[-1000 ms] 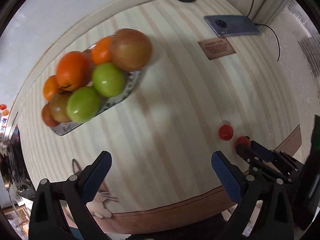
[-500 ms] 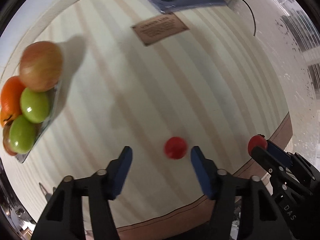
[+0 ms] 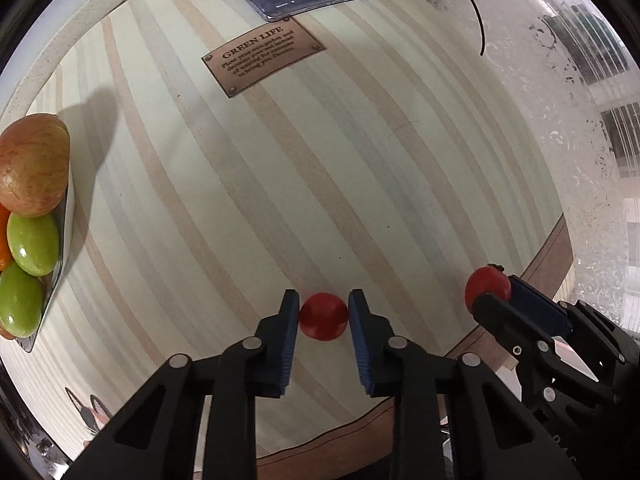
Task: Organize fruits
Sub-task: 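Carry both tomatoes to the plate rim and open both tools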
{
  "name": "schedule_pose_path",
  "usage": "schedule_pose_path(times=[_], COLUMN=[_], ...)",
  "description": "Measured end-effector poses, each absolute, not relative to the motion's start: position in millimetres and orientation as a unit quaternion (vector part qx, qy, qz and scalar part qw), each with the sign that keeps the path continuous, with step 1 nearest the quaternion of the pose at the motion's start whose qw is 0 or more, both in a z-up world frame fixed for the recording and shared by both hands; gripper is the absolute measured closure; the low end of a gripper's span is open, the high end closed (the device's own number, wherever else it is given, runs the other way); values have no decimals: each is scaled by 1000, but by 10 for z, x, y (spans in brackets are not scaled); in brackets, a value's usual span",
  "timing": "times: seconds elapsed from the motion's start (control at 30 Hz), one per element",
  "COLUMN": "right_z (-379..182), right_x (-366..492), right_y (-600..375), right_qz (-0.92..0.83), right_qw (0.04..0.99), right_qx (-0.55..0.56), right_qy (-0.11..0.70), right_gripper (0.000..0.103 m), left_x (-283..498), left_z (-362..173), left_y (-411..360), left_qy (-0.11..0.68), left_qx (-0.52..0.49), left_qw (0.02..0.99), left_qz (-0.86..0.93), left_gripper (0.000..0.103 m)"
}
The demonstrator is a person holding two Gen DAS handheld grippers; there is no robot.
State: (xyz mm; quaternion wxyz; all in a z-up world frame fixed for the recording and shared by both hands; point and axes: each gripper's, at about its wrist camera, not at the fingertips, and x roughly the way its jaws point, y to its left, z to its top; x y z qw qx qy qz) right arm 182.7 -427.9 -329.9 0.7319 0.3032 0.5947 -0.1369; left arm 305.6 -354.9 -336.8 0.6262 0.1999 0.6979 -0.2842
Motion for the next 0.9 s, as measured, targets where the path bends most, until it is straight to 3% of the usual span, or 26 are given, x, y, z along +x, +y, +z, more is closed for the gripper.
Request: schedule_pose_path(times=[0.57,0.9], right_z=[-3132,-2915], right_x=[1921,2165], right_y=[-4255,-4012], right_qz=[-138,-101], right_qw=[743,756], right_qx=[298,285], right_qy=[584,580], right_gripper=[70,70], left_x=[3255,3567], left_z=[-3348,-2840], left_y=[-3296,-2317], left_qy=[705,696], left_qx=[166,49], left_qw=[625,669], left_qz=[-292,-258], left_gripper=[80,80])
